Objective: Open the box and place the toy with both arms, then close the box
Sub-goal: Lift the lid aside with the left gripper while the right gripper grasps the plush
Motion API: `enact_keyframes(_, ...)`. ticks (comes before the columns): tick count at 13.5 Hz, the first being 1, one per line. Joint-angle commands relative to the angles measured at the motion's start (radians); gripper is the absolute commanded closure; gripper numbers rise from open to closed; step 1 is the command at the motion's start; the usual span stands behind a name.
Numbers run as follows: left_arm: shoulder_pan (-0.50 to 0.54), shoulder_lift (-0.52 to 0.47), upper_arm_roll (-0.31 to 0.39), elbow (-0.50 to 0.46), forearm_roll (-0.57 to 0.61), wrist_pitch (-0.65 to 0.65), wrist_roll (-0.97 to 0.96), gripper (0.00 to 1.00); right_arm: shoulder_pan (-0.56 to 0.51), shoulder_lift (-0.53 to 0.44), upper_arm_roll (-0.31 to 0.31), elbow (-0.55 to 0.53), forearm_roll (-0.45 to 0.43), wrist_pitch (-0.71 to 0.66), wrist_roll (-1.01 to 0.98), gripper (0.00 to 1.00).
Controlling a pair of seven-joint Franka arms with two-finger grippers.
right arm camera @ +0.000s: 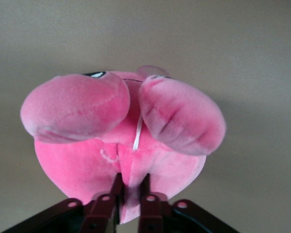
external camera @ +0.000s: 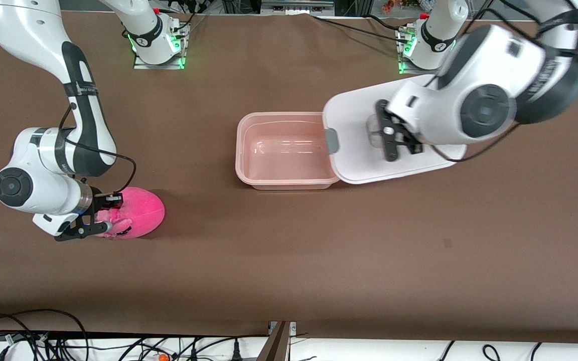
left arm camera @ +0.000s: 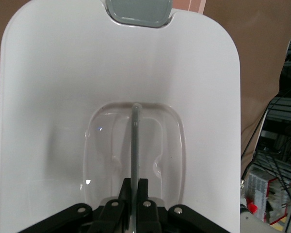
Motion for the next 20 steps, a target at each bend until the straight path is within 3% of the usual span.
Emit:
enact_keyframes(1, 0.146, -0.035, 0.004, 0.017, -0.033, -0.046, 0.149, 1.00, -0.013, 0.004, 0.012, 0.015, 0.019, 0.004, -0.021, 1.00)
enact_keyframes(5, 0.237, -0.029, 0.004, 0.011, 0.133, -0.034, 0.401, 1.00, 0.002, -0.039, 0.018, 0.039, 0.009, -0.051, -0.032, 1.00)
enact_keyframes(7, 0.229, -0.016, 0.002, 0.011, 0.212, 0.011, 0.420, 1.00, 0.022, -0.043, 0.016, 0.129, 0.007, -0.158, -0.034, 1.00)
enact_keyframes(10, 0.251, -0.013, 0.002, 0.011, 0.227, 0.042, 0.429, 1.00, 0.068, -0.043, 0.018, 0.280, 0.007, -0.335, -0.059, 1.00)
enact_keyframes(14, 0.237, -0.013, -0.005, 0.012, 0.220, 0.042, 0.417, 1.00, 0.250, -0.068, 0.018, 0.296, 0.001, -0.421, -0.157, 1.00)
enact_keyframes(16, 0.237, -0.013, -0.007, 0.012, 0.220, 0.042, 0.426, 1.00, 0.376, -0.069, 0.008, 0.311, -0.045, -0.478, -0.217, 1.00)
enact_keyframes(20, 0.235, -0.012, -0.007, 0.012, 0.211, 0.042, 0.417, 1.00, 0.493, -0.065, 0.027, 0.444, -0.054, -0.596, -0.418, 1.00)
